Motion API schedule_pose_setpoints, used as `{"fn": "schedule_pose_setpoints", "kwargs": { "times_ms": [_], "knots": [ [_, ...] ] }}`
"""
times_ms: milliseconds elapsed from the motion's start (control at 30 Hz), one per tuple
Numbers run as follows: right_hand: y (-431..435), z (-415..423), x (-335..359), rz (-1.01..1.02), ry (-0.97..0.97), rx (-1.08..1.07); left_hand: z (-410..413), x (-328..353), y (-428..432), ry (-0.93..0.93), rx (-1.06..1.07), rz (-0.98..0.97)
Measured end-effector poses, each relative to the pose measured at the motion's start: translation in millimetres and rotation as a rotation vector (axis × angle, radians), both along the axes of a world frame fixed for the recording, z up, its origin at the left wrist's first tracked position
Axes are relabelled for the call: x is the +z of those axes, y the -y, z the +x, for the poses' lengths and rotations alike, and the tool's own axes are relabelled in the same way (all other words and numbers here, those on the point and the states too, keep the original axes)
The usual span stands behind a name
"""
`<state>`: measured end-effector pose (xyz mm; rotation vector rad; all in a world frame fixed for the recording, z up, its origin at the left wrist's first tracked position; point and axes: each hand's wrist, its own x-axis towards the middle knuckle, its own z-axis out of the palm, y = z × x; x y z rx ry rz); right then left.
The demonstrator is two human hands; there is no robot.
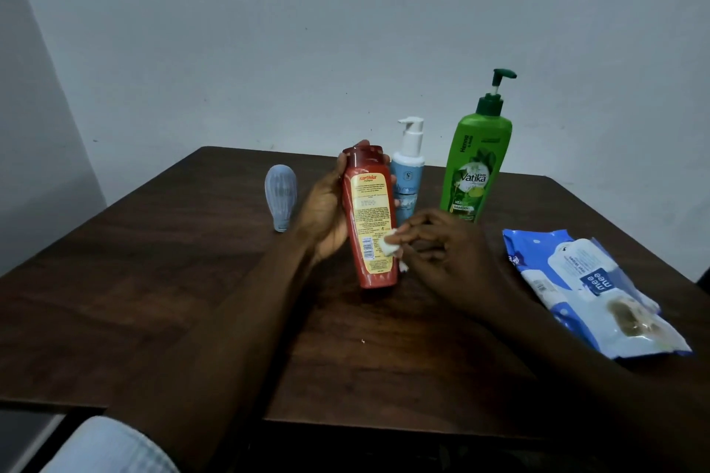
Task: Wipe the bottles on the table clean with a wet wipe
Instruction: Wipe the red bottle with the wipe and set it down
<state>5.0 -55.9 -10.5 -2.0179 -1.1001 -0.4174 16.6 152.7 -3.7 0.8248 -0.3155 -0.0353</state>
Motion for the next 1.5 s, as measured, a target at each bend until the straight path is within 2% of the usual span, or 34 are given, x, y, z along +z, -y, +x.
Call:
{"fn": "schedule_pose_setpoints", "kwargs": {
  "times_ms": [133, 367, 500, 767, 933, 1133, 1400, 1500],
  "knots": [
    [10.2, -16.9, -5.1, -0.129, 0.02, -0.011, 5.1, -4.2, -2.4, -0.021, 0.001, 0.014],
    [10.1, -21.1, -4.4, -0.204, 0.076, -0.016, 2.6, -4.1, -4.4, -0.046, 0.005, 0.0],
    [2.1, -13.8, -1.2, -0.118, 0.046, -0.041, 4.6, -5.6, -5.4, -0.046, -0.019, -0.011],
    [-34.5, 21.7, 32.2, 0.008, 0.188, -0.152, 4.7, -5.6, -3.8, -0.027, 0.009, -0.068],
    [-55.5, 36.9, 55.0, 0.067, 0.26, -0.135, 4.8, -5.4, -1.6, -0.018, 0.017, -0.087],
    [-71.5, 44.7, 66.2, 0.038, 0.333, -0.127, 7.3, -6.9, -2.8, 0.002, 0.039, -0.11],
    [-76.0, 36.2, 30.6, 0.028, 0.512, -0.179, -2.0, -3.6, -2.0, -0.071, 0.032, -0.083],
    [-70.6, 34.1, 22.1, 0.011, 0.517, -0.116, -3.5, -2.7, -2.6, -0.097, 0.005, -0.061]
  ]
}}
